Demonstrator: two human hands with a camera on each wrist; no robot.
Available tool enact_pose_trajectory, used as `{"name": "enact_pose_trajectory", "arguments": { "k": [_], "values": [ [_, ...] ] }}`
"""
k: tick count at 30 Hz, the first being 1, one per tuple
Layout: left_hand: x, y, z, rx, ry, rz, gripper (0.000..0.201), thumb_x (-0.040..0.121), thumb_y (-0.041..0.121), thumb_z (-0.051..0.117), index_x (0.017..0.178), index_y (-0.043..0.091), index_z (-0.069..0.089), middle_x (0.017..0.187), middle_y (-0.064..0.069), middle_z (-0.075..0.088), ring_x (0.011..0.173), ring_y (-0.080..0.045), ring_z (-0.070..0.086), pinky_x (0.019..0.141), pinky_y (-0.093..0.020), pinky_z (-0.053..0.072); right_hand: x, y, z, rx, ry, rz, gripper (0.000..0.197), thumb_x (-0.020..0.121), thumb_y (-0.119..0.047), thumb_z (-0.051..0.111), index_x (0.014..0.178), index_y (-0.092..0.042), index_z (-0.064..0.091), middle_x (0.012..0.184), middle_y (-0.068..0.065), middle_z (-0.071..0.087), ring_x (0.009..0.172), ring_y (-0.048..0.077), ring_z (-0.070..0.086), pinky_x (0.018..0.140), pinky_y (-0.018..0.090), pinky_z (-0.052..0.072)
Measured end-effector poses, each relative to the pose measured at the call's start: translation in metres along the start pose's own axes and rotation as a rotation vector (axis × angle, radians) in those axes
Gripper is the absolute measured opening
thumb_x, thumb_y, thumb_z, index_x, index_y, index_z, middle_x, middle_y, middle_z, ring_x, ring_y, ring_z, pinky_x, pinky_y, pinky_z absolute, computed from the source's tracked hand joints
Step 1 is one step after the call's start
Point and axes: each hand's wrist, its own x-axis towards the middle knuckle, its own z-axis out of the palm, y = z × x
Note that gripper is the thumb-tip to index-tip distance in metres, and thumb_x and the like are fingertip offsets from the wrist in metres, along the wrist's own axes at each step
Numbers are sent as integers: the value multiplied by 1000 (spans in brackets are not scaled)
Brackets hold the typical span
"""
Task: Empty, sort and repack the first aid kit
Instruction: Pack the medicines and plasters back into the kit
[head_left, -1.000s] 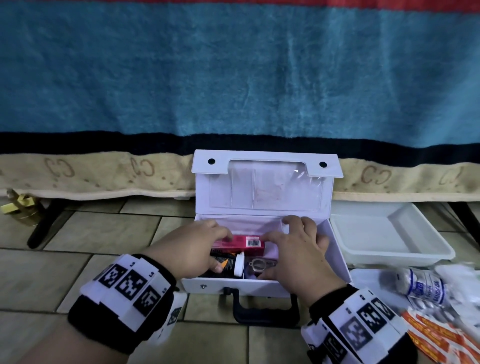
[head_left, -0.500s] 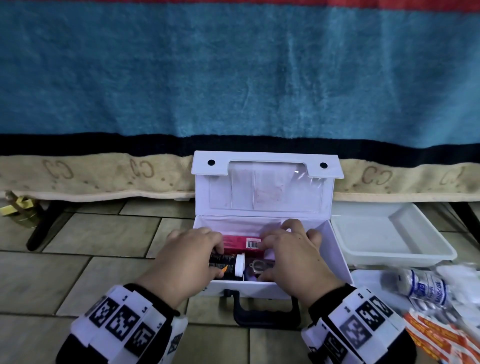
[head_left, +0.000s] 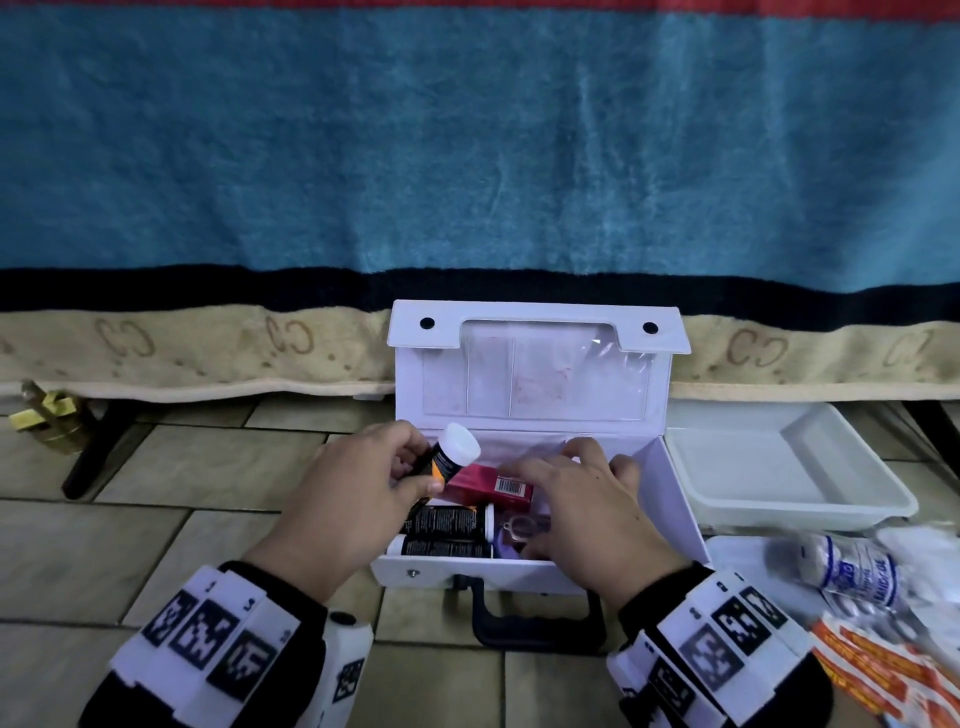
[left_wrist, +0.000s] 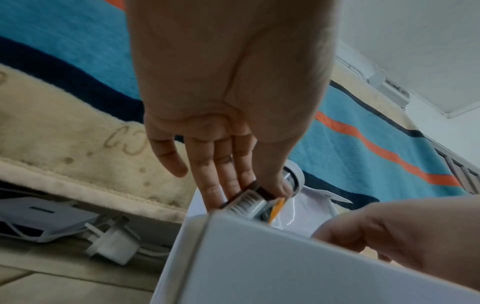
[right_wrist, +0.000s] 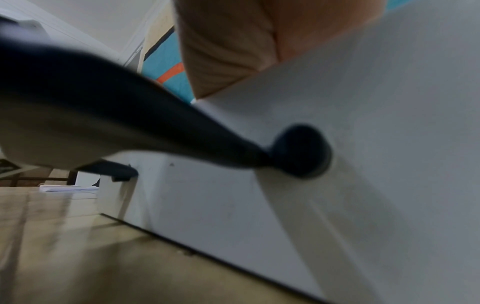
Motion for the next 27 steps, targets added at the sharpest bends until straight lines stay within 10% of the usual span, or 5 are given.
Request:
{"name": "enact_pose_trajectory", "arguments": {
  "k": [8,10,15,21,27],
  "values": [
    [-6,-1,-3,-247,-55,83,69,87,14,63,135,48,26,98,6,61,90,-6,64,84,-18,46,4,5,6,-3,-43,-44,60,80,-40,67,134,-45,42,141,-26,40,128,14,25,83,37,14],
    [-10,1,-6,-328,-115,113,65,89,11,60,127,55,31,89,-1,64,76,-8,67,76,-14,48,5,6,7,13,-52,-53,65,81,-39,67,138,-46,35,143,-26,39,129,14,25,86,39,15],
    [-16,2,2,-176,-172,173,23,82,10,67,91,27,54,49,13,52,42,-5,41,43,-10,30,5,8,7,22,-81,-78,65,83,-43,62,138,-51,30,147,-31,29,129,15,24,89,40,17],
    [-6,-20,4,57,-223,149,28,69,18,70,82,34,52,92,15,64,94,2,55,88,-24,41,6,9,7,17,-96,-78,66,82,-44,62,140,-48,30,147,-26,31,131,16,23,91,41,17],
    [5,-10,2,138,-227,202,25,82,48,62,101,35,53,114,25,54,88,17,44,94,-26,27,9,10,9,19,-123,-86,71,80,-51,63,140,-52,25,148,-36,21,129,15,23,83,38,15]
  ]
}}
